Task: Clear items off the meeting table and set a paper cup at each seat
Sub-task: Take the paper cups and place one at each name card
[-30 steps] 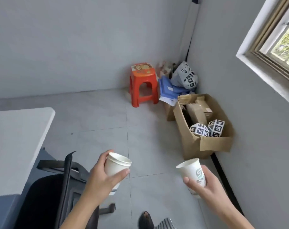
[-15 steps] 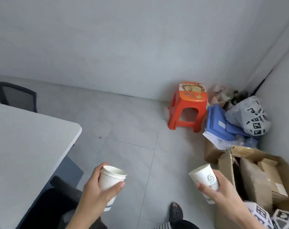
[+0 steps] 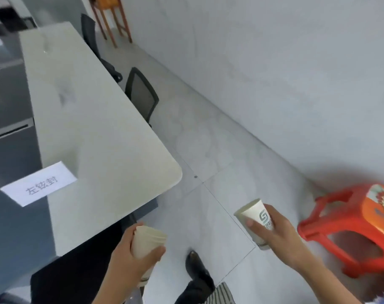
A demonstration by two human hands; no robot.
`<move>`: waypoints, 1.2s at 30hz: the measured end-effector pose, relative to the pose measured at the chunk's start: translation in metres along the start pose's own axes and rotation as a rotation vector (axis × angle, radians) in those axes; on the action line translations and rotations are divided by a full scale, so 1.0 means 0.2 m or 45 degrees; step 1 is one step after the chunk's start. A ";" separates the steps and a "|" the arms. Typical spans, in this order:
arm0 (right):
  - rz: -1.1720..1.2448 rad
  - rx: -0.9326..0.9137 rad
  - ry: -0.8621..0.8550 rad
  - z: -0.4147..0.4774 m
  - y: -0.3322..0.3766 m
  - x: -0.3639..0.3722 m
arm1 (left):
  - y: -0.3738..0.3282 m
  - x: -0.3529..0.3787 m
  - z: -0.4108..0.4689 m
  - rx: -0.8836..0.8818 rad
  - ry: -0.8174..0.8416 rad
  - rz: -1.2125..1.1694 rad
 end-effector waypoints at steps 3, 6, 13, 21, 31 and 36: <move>-0.004 -0.040 0.112 0.25 0.19 0.15 | -0.13 -0.09 0.25 0.015 -0.110 -0.028; -0.093 -0.094 0.251 0.51 0.36 0.23 | -0.27 -0.16 0.48 0.039 -0.169 -0.024; -0.276 -0.092 0.437 1.13 0.59 0.28 | -0.46 -0.27 0.80 -0.052 -0.351 -0.121; -0.456 -0.257 0.830 1.88 0.87 0.71 | -0.34 -0.42 0.87 -0.375 -0.772 -0.153; -0.608 -0.502 1.173 2.02 1.35 1.84 | -0.15 -0.61 0.84 -0.601 -1.071 -0.350; -0.676 -0.552 1.116 2.05 1.42 2.41 | 0.02 -0.90 0.95 -0.618 -1.058 -0.397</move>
Point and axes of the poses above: each hand's wrist, its own z-axis towards the middle knuckle, its own x-axis out of the palm, y = z × x, the point moved 4 cm from there along z, towards the middle knuckle
